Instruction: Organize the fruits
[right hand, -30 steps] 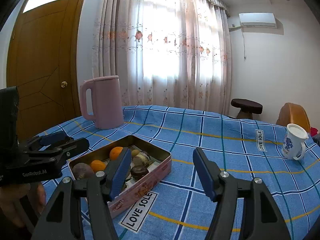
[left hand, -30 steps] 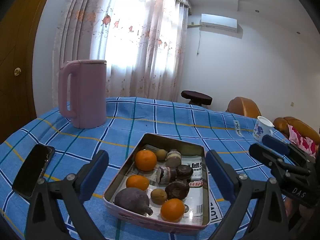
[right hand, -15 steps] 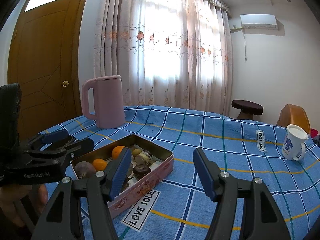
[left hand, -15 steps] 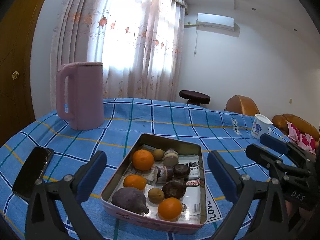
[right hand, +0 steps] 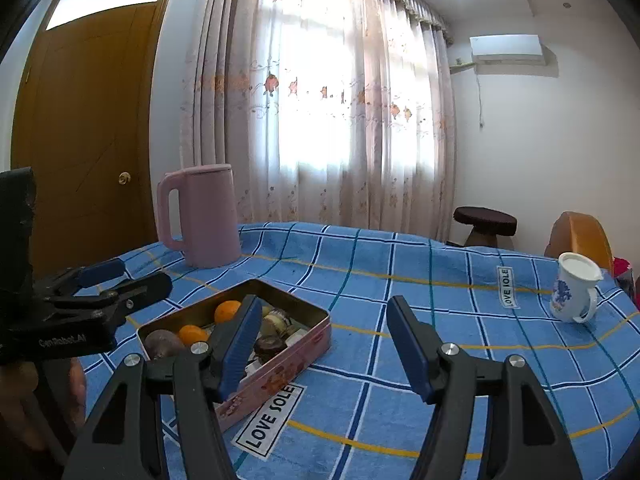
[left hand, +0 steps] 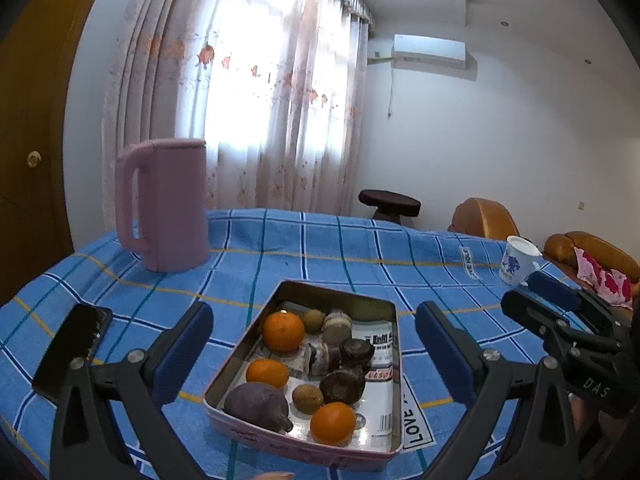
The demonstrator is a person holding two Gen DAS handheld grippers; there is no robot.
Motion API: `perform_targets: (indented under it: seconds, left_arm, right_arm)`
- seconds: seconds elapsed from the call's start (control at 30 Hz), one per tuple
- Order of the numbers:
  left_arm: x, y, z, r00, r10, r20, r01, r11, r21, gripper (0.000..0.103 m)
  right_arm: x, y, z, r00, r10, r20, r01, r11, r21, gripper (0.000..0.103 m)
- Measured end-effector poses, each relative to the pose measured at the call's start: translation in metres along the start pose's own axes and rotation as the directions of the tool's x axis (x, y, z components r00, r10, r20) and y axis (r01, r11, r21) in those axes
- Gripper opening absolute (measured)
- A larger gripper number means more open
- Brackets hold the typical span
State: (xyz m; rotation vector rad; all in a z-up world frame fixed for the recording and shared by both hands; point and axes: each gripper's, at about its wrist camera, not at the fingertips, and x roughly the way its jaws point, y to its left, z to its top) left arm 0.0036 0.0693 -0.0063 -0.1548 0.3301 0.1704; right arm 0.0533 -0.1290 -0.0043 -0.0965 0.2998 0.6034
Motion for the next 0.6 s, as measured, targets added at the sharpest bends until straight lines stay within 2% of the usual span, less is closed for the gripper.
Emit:
perform_targets:
  seconds: [0.23, 0.6]
  left_arm:
    - [-0.0033, -0.0074, 0.0026, 1.0, 0.009, 0.014, -0.009, 1.0, 0.026, 0.103]
    - [0.0006, -0.01, 0.0007, 1.0, -0.01, -0.014, 0.011, 0.999, 0.035, 0.103]
  right_arm:
    - [-0.0007, -0.0026, -0.0014, 1.0, -0.004, -0.001, 0.004, 1.0, 0.001, 0.066]
    - [0.0015, -0.008, -0.0074, 1.0, -0.013, -0.016, 0.013, 1.0, 0.009, 0.066]
